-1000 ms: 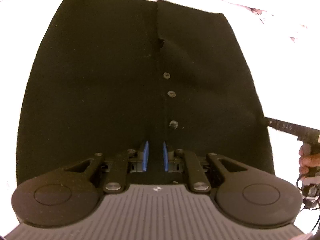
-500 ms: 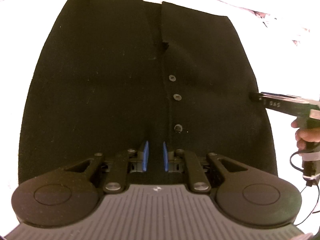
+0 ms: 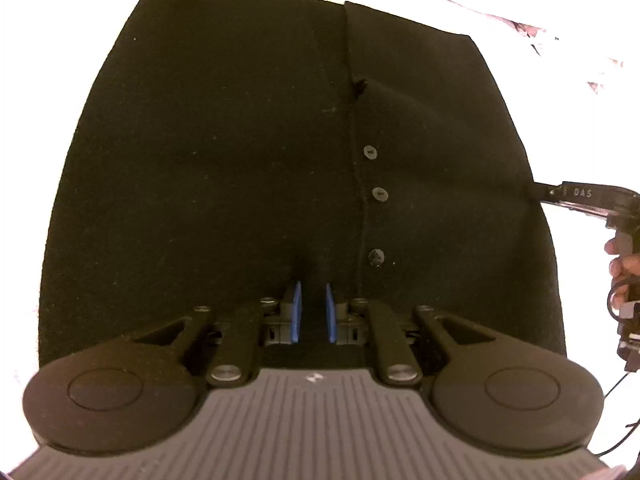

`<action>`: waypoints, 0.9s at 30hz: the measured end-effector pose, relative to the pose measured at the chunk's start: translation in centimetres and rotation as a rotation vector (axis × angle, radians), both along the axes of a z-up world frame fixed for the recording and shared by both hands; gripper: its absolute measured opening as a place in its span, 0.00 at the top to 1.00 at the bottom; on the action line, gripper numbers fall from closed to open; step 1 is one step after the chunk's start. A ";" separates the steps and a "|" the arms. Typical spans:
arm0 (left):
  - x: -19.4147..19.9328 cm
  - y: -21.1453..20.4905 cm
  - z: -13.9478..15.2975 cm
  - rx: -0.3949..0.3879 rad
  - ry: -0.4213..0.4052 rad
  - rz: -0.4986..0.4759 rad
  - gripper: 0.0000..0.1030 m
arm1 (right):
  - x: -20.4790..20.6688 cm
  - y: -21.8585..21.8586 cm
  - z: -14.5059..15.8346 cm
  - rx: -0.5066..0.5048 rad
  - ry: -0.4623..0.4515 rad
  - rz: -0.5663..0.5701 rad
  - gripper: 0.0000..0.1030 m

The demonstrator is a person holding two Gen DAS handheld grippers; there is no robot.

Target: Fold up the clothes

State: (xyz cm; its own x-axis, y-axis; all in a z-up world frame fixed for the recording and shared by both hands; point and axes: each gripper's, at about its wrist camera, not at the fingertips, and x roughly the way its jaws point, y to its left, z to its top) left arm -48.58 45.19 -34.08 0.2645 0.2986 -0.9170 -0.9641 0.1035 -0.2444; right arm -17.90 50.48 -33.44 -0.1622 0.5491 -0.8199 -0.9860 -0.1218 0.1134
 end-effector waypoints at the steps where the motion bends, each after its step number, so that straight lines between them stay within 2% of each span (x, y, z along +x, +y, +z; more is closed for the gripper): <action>1: 0.0 0.0 0.2 0.002 0.001 0.001 0.90 | 0.2 0.1 0.1 -0.004 0.013 -0.008 0.87; 6: -0.8 0.2 1.7 0.051 -0.003 0.015 0.89 | 1.0 0.5 0.5 -0.024 0.076 -0.050 0.77; 8: -1.6 1.1 1.7 0.061 -0.003 0.020 0.89 | 0.7 1.1 -0.4 -0.099 0.170 -0.006 0.76; 9: -2.1 1.7 1.5 0.065 0.010 0.025 0.89 | 0.0 1.6 -0.9 -0.139 0.187 0.008 0.76; 12: -4.2 3.8 1.2 0.093 0.015 0.047 0.89 | -2.7 2.8 -0.4 -0.113 0.206 0.052 0.77; 14: -5.5 5.7 0.8 0.108 0.007 0.060 0.89 | -4.6 4.0 0.5 -0.060 0.293 0.077 0.76; 21: -8.2 11.3 0.5 0.160 -0.024 0.086 0.90 | -11.2 11.1 -3.2 -0.184 0.583 0.098 0.76; 27: -9.9 14.1 0.0 0.188 -0.038 0.099 0.89 | -14.2 14.9 -6.8 -0.200 0.619 0.064 0.77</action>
